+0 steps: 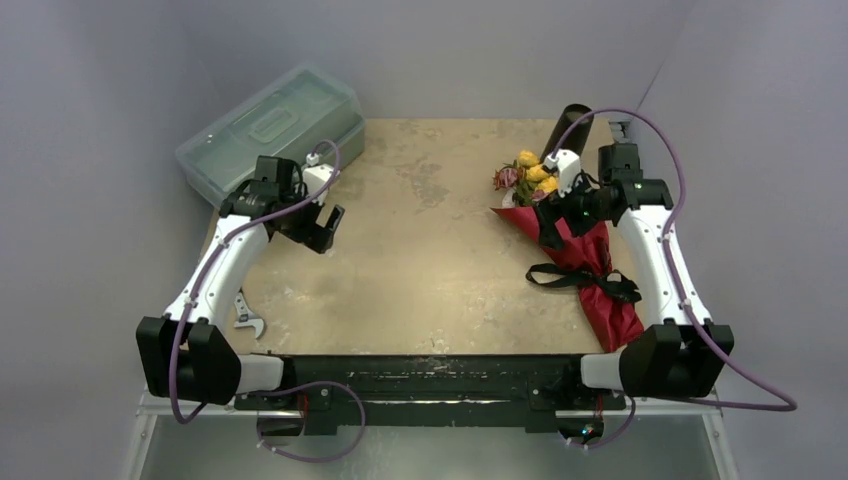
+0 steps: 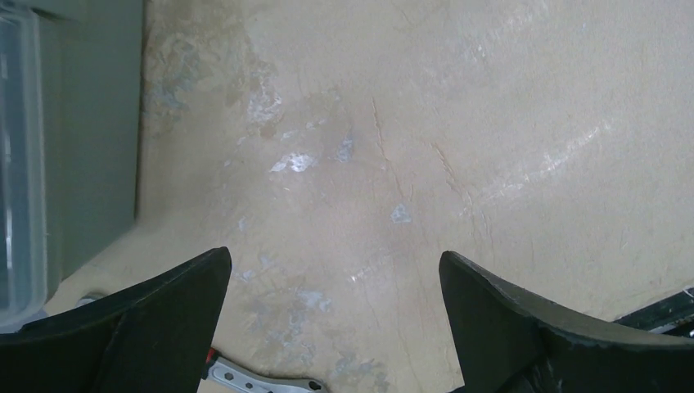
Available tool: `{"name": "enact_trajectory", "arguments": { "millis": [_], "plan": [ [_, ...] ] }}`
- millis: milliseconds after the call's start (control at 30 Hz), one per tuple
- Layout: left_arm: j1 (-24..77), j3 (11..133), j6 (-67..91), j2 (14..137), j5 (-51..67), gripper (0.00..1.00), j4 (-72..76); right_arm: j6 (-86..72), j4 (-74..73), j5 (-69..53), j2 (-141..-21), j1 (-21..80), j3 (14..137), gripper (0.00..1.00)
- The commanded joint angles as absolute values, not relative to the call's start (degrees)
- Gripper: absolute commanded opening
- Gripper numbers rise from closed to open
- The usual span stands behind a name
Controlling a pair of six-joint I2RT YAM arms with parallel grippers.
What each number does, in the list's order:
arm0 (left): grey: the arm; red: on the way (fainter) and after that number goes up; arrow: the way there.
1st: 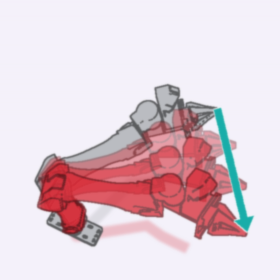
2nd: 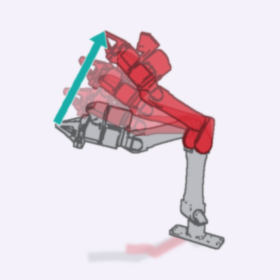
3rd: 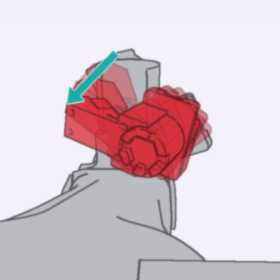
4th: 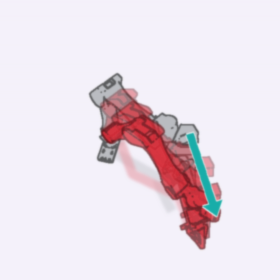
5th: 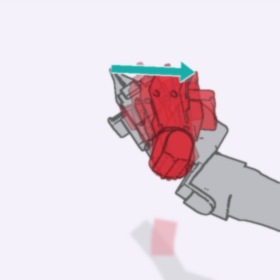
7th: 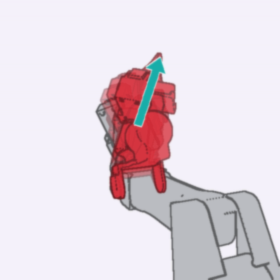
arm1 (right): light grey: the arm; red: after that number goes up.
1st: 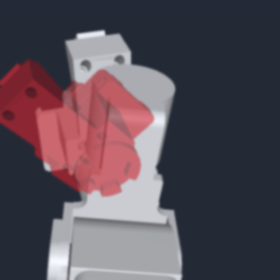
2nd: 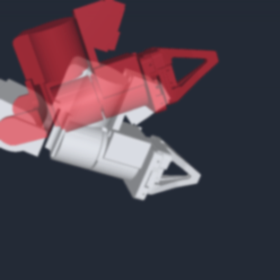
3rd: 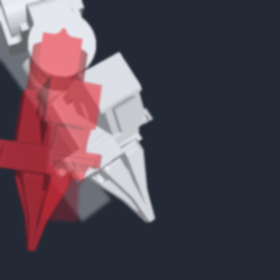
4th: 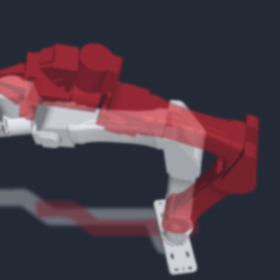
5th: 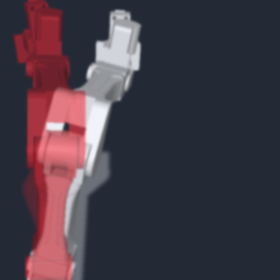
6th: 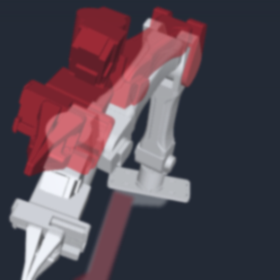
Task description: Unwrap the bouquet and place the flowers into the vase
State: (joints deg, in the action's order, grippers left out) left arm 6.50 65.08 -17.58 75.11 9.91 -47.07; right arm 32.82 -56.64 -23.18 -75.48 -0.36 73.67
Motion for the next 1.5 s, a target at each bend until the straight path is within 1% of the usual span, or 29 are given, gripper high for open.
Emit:
{"name": "enact_trajectory", "arguments": {
  "millis": [0, 100, 300, 467, 600, 733, 900, 1100, 1467],
  "plan": [
    [6.4, 70.5, -17.2, 74.7, 8.2, 1.00, -41.9, 39.7, -63.0, -22.4, -78.0, -8.2, 78.8, 0.98],
    [6.5, 71.6, -18.2, 74.5, 7.2, 1.00, -38.6, 45.7, -66.5, -20.8, -81.5, -13.6, 81.0, 0.98],
    [6.5, 79.4, -20.6, 82.4, 15.8, 1.00, -46.7, 54.2, -68.2, -14.6, -88.2, -18.5, 82.4, 0.98],
    [6.5, 78.4, -18.9, 81.9, 20.8, 1.00, -45.0, 58.6, -68.3, -11.2, -95.0, -19.6, 83.1, 0.98],
    [6.5, 77.0, -18.8, 81.0, 19.8, 1.00, -43.9, 63.2, -68.8, -11.0, -98.1, -19.6, 82.3, 0.98],
    [6.5, 76.2, -19.0, 80.3, 17.9, 1.00, -43.5, 63.3, -69.1, -11.4, -102.0, -19.4, 81.2, 0.97],
    [6.5, 75.9, -18.7, 80.0, 15.2, 1.00, -43.3, 59.0, -68.7, -18.2, -103.8, -18.2, 81.2, 0.94],
    [6.5, 74.0, -15.5, 80.0, 13.2, 1.00, -40.6, 49.9, -64.0, -24.1, -102.2, -11.3, 77.6, 0.91],
    [6.7, 71.0, -15.6, 81.3, 17.5, 1.00, -37.4, 29.9, -52.7, -36.9, -106.4, 1.2, 79.5, 0.90]
  ]
}}
